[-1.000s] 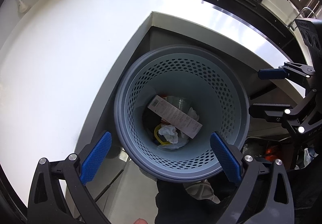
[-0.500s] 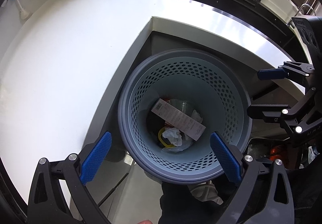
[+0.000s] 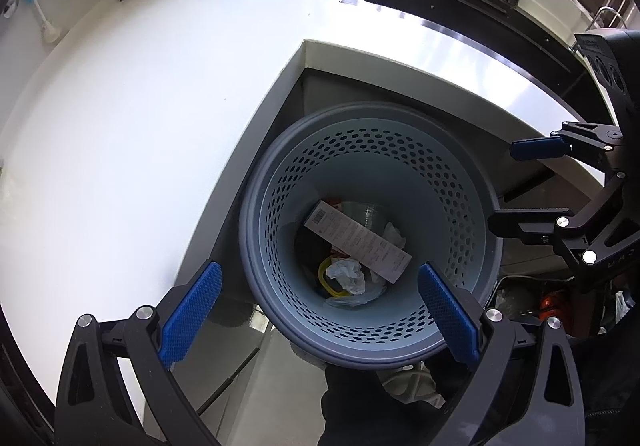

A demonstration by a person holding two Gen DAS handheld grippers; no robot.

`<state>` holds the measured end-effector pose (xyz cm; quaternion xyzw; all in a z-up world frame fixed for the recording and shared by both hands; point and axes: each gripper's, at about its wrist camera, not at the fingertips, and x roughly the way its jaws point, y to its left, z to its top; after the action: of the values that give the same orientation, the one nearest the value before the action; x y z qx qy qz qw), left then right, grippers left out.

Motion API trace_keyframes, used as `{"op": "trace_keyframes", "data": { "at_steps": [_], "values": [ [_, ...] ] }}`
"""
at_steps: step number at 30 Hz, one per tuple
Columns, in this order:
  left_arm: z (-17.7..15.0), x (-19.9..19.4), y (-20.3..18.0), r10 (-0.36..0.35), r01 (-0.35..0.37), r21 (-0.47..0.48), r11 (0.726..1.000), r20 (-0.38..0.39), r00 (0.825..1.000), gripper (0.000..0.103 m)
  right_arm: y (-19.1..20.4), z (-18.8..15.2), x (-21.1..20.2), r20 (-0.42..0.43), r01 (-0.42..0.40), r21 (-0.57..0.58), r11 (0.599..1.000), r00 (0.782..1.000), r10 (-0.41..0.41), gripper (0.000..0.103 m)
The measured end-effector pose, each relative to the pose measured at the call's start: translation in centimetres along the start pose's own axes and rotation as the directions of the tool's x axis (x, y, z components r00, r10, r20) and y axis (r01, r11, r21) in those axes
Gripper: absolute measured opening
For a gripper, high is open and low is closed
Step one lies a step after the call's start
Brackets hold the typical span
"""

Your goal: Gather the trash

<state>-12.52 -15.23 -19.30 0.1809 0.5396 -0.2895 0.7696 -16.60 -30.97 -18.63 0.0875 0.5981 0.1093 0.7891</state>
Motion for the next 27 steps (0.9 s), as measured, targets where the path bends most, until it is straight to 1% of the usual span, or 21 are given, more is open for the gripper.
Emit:
{"op": "trace_keyframes", "data": {
  "at_steps": [3, 8, 11, 19, 24, 27],
  "values": [
    [-0.1, -0.2, -0.1, -0.005, 0.005, -0.003, 1.0, 0.009, 1.0, 0.096, -0.1, 0.0, 0.1, -0.002, 0.003, 0.0, 1.0, 1.0, -0.003, 0.093],
    [-0.2, -0.5, -0.5, 0.007, -0.007, 0.008, 1.0, 0.037, 0.999, 0.096, -0.1, -0.2, 0.3, -0.008, 0.01, 0.003, 1.0, 1.0, -0.01, 0.093],
    [-0.2, -0.3, -0.4, -0.018, 0.018, -0.003, 1.0, 0.028, 0.999, 0.096, -0.1, -0.3, 0.3, -0.009, 0.012, 0.005, 1.0, 1.0, -0.012, 0.093],
    [-0.4, -0.4, -0.8, -0.012, 0.011, 0.006, 1.0, 0.035, 0.999, 0.096, -0.1, -0.4, 0.2, -0.01, 0.008, 0.009, 1.0, 1.0, -0.008, 0.093],
    [-0.2, -0.5, -0.9, -0.031, 0.03, 0.009, 1.0, 0.039, 0.999, 0.096, -0.1, -0.5, 0.3, -0.009, 0.007, 0.006, 1.0, 1.0, -0.007, 0.093],
    [-0.2, -0.8, -1.1, -0.01, 0.009, 0.013, 1.0, 0.05, 0.999, 0.096, 0.0, -0.5, 0.2, -0.006, 0.008, 0.001, 1.0, 1.0, -0.008, 0.093]
  ]
}}
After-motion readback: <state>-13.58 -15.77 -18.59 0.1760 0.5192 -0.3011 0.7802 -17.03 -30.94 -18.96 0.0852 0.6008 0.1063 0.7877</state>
